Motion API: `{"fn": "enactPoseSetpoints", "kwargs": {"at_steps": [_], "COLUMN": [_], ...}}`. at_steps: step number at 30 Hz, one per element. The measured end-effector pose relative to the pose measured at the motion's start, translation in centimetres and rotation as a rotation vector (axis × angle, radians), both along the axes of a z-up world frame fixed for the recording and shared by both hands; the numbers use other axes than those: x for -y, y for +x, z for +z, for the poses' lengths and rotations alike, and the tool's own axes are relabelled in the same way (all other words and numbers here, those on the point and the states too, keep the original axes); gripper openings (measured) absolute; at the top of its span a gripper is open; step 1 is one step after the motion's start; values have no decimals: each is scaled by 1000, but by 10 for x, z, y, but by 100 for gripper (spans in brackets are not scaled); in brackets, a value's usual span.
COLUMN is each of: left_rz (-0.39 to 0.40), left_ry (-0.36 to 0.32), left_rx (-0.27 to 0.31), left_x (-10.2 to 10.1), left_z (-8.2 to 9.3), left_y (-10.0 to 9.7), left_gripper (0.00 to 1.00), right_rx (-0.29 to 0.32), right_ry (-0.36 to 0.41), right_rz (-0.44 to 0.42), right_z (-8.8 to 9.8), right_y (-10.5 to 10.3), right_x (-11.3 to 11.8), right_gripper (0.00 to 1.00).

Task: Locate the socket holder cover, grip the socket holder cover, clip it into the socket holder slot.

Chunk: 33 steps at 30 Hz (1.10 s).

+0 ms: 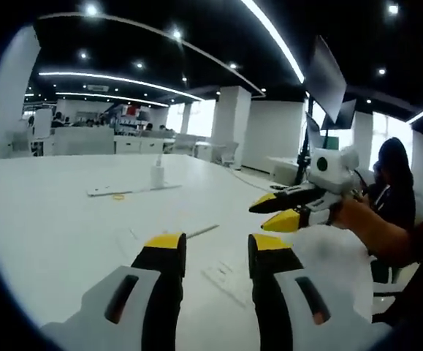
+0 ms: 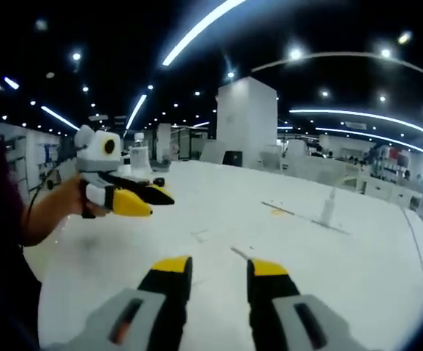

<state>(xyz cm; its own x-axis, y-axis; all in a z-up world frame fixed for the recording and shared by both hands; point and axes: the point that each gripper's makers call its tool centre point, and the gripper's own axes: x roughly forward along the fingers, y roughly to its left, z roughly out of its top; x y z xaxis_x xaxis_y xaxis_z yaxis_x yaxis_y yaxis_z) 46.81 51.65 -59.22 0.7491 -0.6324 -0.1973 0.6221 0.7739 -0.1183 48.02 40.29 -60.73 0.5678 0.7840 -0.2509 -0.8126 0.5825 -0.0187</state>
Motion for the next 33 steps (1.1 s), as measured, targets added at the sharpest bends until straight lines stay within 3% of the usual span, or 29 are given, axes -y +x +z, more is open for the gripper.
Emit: {"fn": "enactPoseSetpoints", "kwargs": {"at_steps": [4, 12, 20, 25, 26, 27, 32, 33], "left_rz": [24, 75, 125, 132, 133, 128, 130, 118], "left_ry": [-20, 83, 170, 271, 308, 324, 374, 399], "left_rx": [-21, -44, -81, -105, -117, -119, -131, -167], "left_x": [7, 23, 23, 28, 29, 31, 40, 41], "left_z": [0, -10, -20, -28, -30, -31, -37, -44], "left_y": [-12, -16, -11, -8, -8, -7, -4, -7], "left_gripper": [34, 35, 35, 36, 37, 38, 52, 53], "right_rx": [7, 21, 37, 14, 3, 35, 31, 31], "right_ry": [8, 0, -51, 35, 17, 0, 81, 79], "right_rz": [19, 64, 71, 73, 77, 90, 79, 81], "right_z": [1, 6, 5, 2, 0, 2, 15, 14], "right_y": [4, 16, 33, 34, 34, 31, 22, 20], "right_x": [4, 16, 41, 47, 49, 49, 51, 51], "right_gripper": [32, 32, 32, 32, 32, 32, 32, 32]}}
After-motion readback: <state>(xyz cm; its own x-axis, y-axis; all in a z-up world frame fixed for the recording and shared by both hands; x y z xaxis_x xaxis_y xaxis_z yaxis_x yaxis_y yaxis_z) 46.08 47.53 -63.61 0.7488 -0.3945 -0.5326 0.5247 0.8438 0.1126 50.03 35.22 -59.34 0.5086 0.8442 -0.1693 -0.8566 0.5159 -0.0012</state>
